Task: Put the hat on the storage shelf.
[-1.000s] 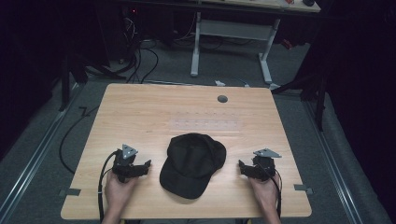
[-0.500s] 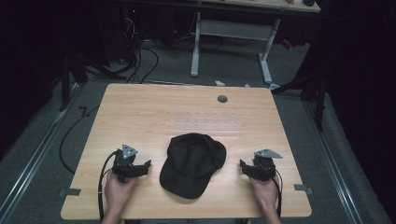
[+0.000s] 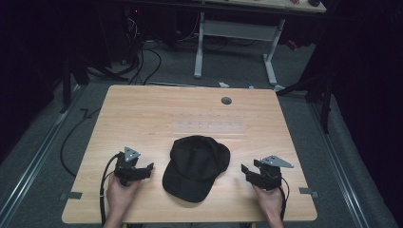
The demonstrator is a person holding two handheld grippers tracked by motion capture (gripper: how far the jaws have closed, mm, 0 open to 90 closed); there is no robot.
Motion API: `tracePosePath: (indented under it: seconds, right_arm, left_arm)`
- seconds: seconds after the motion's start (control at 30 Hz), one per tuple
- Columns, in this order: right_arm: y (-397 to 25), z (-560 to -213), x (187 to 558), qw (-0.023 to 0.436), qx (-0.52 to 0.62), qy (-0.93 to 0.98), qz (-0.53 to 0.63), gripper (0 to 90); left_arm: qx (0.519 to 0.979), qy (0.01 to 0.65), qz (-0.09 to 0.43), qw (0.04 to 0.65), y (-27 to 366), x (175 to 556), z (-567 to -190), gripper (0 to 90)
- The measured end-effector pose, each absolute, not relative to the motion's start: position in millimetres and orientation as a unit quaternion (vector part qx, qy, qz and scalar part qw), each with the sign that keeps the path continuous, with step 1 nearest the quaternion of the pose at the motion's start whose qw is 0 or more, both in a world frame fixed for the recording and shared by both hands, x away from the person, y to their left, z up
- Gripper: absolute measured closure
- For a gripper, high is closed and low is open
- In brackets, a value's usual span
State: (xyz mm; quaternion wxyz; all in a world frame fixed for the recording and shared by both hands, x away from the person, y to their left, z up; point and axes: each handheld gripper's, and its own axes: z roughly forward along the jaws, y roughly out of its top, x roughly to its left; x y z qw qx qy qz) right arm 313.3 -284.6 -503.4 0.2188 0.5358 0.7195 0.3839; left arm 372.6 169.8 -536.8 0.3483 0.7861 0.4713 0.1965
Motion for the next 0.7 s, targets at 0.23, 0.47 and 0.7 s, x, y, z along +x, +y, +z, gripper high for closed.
tracePosePath:
  seconds: [0.23,0.47,0.7]
  right_arm:
    - [-270.5,-490.5,305.6,0.212,0.509,0.729,0.405,41.7]
    - [-252.8,-473.8,302.6,0.207,0.477,0.741,0.426,41.9]
    - [-239.2,-465.2,310.6,0.193,0.461,0.749,0.434,41.4]
  left_arm:
    - [0.786,0.471,0.196,0.348,169.8,372.6,-536.8,20.5]
    - [0.786,0.471,0.197,0.348,169.8,372.6,-536.8,20.5]
    - [0.786,0.471,0.197,0.348,169.8,372.6,-536.8,20.5]
